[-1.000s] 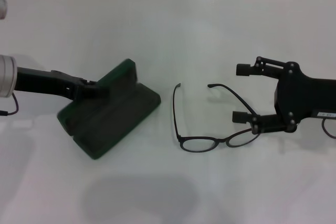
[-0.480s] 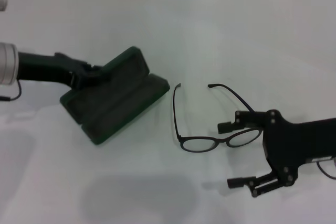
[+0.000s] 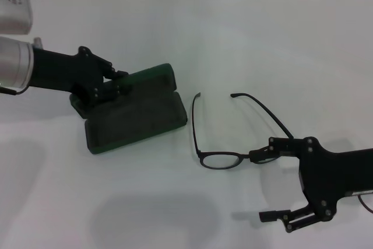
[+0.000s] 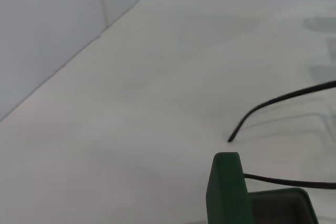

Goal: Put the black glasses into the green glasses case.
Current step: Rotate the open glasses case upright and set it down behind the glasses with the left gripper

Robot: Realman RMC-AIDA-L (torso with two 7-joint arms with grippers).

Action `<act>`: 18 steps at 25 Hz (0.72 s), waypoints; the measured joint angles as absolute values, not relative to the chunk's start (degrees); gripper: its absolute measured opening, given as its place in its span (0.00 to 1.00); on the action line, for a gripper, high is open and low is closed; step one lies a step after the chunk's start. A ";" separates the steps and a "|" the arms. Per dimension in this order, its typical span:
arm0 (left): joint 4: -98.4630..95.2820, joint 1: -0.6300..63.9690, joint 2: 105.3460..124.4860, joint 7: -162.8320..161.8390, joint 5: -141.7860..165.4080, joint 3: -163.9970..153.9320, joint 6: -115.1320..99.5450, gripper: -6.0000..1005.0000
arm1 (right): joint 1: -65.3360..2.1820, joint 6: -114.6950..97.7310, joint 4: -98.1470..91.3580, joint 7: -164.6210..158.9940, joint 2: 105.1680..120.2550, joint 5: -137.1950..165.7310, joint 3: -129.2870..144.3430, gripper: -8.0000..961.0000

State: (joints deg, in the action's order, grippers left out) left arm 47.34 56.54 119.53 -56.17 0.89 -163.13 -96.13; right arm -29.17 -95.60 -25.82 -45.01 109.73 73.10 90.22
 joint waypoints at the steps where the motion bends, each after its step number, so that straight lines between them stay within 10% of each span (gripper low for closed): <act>1: 46.88 56.67 119.53 -55.06 0.94 -163.13 -96.11 0.22 | -29.11 -95.54 -25.76 -44.81 109.70 73.11 90.22 0.90; 18: 31.66 64.25 119.95 -50.27 -0.64 -163.03 -82.14 0.25 | -26.92 -95.73 -25.70 -44.43 109.21 73.18 88.92 0.89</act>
State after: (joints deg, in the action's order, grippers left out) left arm 31.66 64.25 119.95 -50.27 -0.64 -163.03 -82.14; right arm -26.92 -95.73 -25.70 -44.43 109.21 73.18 88.92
